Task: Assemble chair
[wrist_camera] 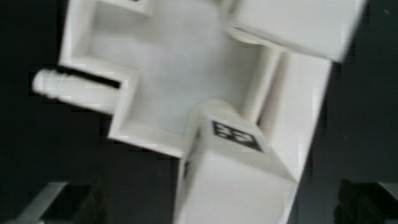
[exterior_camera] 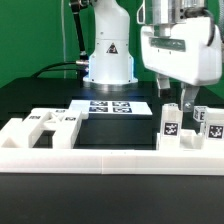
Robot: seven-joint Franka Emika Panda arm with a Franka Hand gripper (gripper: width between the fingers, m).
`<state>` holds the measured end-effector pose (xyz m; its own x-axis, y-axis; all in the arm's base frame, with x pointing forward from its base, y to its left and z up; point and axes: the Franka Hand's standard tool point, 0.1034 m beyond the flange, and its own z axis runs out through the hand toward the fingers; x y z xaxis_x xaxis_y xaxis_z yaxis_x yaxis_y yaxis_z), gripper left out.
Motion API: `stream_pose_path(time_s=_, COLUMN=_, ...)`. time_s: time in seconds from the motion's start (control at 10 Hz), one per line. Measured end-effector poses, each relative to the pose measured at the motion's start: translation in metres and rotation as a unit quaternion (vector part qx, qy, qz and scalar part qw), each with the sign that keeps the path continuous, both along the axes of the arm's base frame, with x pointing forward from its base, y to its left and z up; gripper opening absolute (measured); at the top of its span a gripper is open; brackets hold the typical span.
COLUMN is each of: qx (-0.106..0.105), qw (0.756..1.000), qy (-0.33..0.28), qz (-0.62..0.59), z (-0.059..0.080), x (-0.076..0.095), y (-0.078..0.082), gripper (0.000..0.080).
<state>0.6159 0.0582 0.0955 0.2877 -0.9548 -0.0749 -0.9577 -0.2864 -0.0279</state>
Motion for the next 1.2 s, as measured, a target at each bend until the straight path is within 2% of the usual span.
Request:
stream_pose_path(time_s=0.6, qx=0.000, qw=0.993, qy=-0.009, qz=0.115, z=0.0009, x=-0.0063, y=-0.0024, gripper=0.0649)
stream_pose_path(time_s=0.8, qx=-0.015, qw=0.973, qy=-0.010, qz=0.229, z=-0.0016, x=-0.0084, y=0.0012, gripper=0.0649)
stream_pose_path(time_s=0.9, qx=-0.018, qw=0.963, qy=-0.011, qz=0.268, z=-0.0020, x=-0.0086, y=0.0018, gripper=0.0649)
stream_pose_path(time_s=1.1, qx=-0.025, qw=0.927, qy=-0.023, qz=0.373, z=-0.0033, x=-0.0069, y=-0.0017, gripper=0.0649)
stream_pose_path(time_s=1.2, qx=-0.026, qw=0.920, qy=-0.023, qz=0.391, z=-0.0035, x=-0.0071, y=-0.0022, gripper=0.0649)
